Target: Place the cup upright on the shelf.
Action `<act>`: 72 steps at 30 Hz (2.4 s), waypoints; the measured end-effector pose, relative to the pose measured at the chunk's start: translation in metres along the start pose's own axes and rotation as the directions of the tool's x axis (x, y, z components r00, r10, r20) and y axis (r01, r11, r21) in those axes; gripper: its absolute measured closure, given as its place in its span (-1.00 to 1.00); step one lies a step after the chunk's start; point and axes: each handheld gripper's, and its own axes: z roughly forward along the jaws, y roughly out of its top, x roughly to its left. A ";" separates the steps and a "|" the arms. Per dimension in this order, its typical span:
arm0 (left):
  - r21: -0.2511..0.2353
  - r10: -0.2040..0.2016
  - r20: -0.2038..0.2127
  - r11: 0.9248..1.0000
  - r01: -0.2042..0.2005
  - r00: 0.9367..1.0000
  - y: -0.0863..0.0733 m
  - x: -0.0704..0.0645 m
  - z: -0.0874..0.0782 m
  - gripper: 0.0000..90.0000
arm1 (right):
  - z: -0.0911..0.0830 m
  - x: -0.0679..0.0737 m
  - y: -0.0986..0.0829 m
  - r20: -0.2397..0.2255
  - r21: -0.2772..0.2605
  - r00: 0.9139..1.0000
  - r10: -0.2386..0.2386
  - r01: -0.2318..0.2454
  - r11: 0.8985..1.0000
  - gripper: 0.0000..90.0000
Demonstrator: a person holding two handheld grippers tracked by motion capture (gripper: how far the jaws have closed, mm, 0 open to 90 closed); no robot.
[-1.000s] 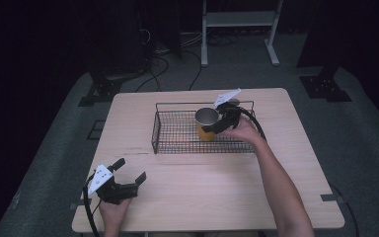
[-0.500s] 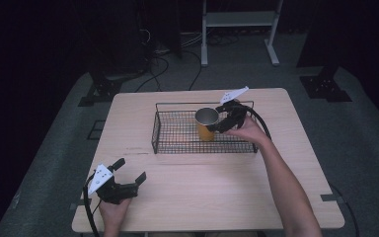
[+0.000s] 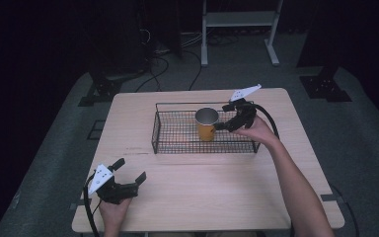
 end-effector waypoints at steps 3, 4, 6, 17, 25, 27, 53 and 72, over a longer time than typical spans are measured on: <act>0.001 0.001 0.000 1.000 -0.001 1.000 0.000 0.000 0.000 -1.00 | -0.005 0.002 0.000 -0.010 -0.013 1.000 0.002 -0.002 1.000 -1.00; 0.002 0.003 0.000 1.000 -0.003 1.000 0.000 -0.001 0.000 -1.00 | -0.011 0.006 0.000 -0.009 -0.031 1.000 -0.001 0.001 1.000 -1.00; 0.000 0.002 0.002 1.000 -0.002 1.000 0.000 -0.001 0.000 -1.00 | -0.016 0.009 -0.002 -0.013 -0.057 1.000 -0.005 0.004 0.998 -1.00; 0.001 0.006 0.006 1.000 -0.006 1.000 0.000 -0.001 0.000 -1.00 | -0.037 0.019 -0.013 -0.027 -0.088 1.000 -0.001 -0.001 0.996 -1.00; 0.005 0.010 0.005 1.000 -0.011 1.000 0.000 -0.001 0.000 -1.00 | -0.049 0.025 -0.019 -0.034 -0.102 0.999 -0.008 0.004 0.995 -1.00; 0.007 0.012 0.006 1.000 -0.012 1.000 0.000 -0.001 0.000 -1.00 | -0.051 0.026 -0.023 -0.037 -0.105 0.999 -0.005 0.001 0.994 -1.00; 0.007 0.012 0.005 1.000 -0.013 1.000 0.000 -0.001 0.000 -1.00 | -0.064 0.037 -0.057 -0.053 -0.108 0.998 0.017 -0.023 0.994 -1.00; 0.008 0.013 0.003 1.000 -0.013 1.000 0.000 -0.002 0.000 -1.00 | -0.072 0.043 -0.080 -0.051 -0.115 0.998 0.036 -0.042 0.993 -1.00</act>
